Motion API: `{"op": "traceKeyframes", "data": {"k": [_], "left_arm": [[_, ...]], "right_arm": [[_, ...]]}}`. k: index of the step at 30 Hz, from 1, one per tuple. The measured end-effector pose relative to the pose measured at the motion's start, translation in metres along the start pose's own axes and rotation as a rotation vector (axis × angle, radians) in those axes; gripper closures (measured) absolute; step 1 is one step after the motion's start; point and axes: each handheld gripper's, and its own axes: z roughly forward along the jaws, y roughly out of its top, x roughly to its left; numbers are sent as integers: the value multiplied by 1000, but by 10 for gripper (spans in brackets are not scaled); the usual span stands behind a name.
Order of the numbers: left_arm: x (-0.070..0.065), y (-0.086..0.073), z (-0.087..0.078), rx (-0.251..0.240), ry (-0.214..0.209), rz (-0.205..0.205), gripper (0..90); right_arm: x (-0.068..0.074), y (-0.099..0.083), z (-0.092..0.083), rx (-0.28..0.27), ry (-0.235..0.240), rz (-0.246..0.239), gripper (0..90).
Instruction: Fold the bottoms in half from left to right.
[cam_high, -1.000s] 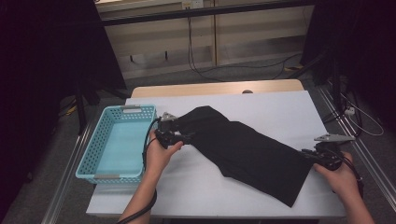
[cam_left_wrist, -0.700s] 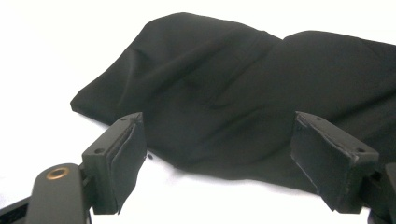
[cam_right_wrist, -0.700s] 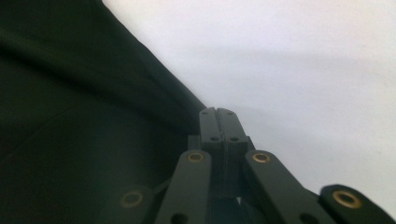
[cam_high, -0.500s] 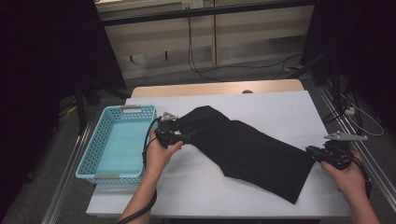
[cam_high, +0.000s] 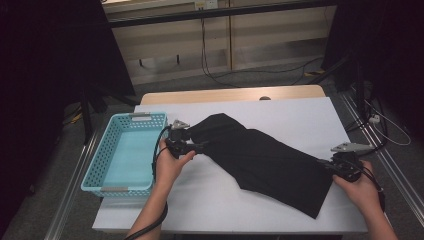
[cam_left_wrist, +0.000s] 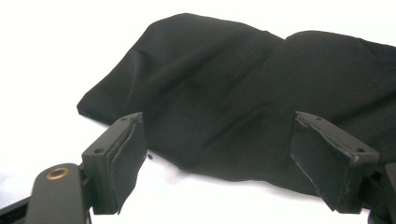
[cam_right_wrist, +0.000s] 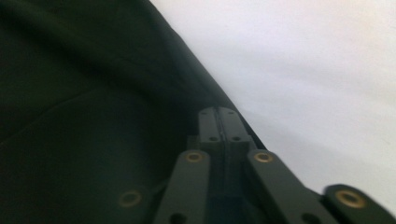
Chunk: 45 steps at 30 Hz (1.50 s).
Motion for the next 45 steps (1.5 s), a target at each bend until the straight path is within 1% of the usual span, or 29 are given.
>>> {"op": "traceKeyframes", "data": {"k": [2,5,6,8,9,11,12,13,15,16,17,19,21,22,23,26,28,30,31,32,33,34,35,37,39,40,42,43,45], "left_arm": [[0,0,-1,0,9,-4,192],[2,0,-2,-4,15,-9,192],[2,0,-2,-3,16,-12,192],[3,0,-2,-3,18,-14,191],[3,-1,-1,0,17,-13,191],[3,-1,-1,4,14,-11,191],[3,-1,-1,5,14,-9,192],[3,-1,-1,5,13,-8,192],[2,-1,0,5,13,-8,192],[2,-1,0,6,13,-7,192],[2,-1,0,6,13,-7,192],[1,-1,0,6,10,-10,191],[1,-1,1,4,7,-6,192],[1,-1,1,5,5,-7,192],[0,-1,1,7,4,-6,192],[0,-1,1,11,1,0,191],[0,-1,1,12,1,2,191],[-1,-2,2,13,6,0,191],[-2,-2,3,15,7,3,190],[-3,-3,4,21,5,7,190],[-3,-4,5,22,3,5,190],[-4,-4,5,27,-2,9,190],[-4,-4,5,28,1,11,190],[-4,-5,4,29,1,9,190],[-3,-6,2,28,6,7,190],[-2,-7,1,28,5,8,190],[-1,-8,0,25,9,0,190],[0,-9,-1,25,11,-3,190],[1,-11,-1,26,15,-5,190]], "right_arm": [[1,2,-1,8,-4,-10,900],[-2,6,-7,-22,-36,-6,900],[-6,7,-10,-48,-62,5,900],[-9,6,-10,-50,-45,11,900],[-9,6,-10,-50,-45,11,900],[-7,6,-7,-44,-70,-4,900],[-6,5,-5,-49,-59,-2,880],[-1,7,-3,-41,-69,-3,782],[2,7,-2,-41,-67,-14,756],[9,9,-2,-52,-53,-26,711],[9,9,-2,-52,-53,-26,711],[19,12,-1,-58,-49,-53,671],[33,18,2,-73,-9,-81,645],[33,18,2,-73,-9,-81,645],[38,25,8,-84,8,-82,628],[40,33,17,-89,15,-73,632],[41,39,26,-82,-1,-78,627],[38,46,36,-88,3,-57,633],[34,52,45,-102,14,-24,633],[34,52,45,-102,14,-24,633],[33,56,50,-100,30,-13,627],[34,62,59,-119,38,-1,623],[34,62,59,-119,38,-1,623],[37,67,68,-112,69,8,640],[42,71,77,-90,76,-13,661],[48,75,84,-66,77,-40,677],[50,76,87,-61,65,-54,699],[51,78,89,-70,73,-63,784],[54,82,92,-62,93,-77,881]]}}
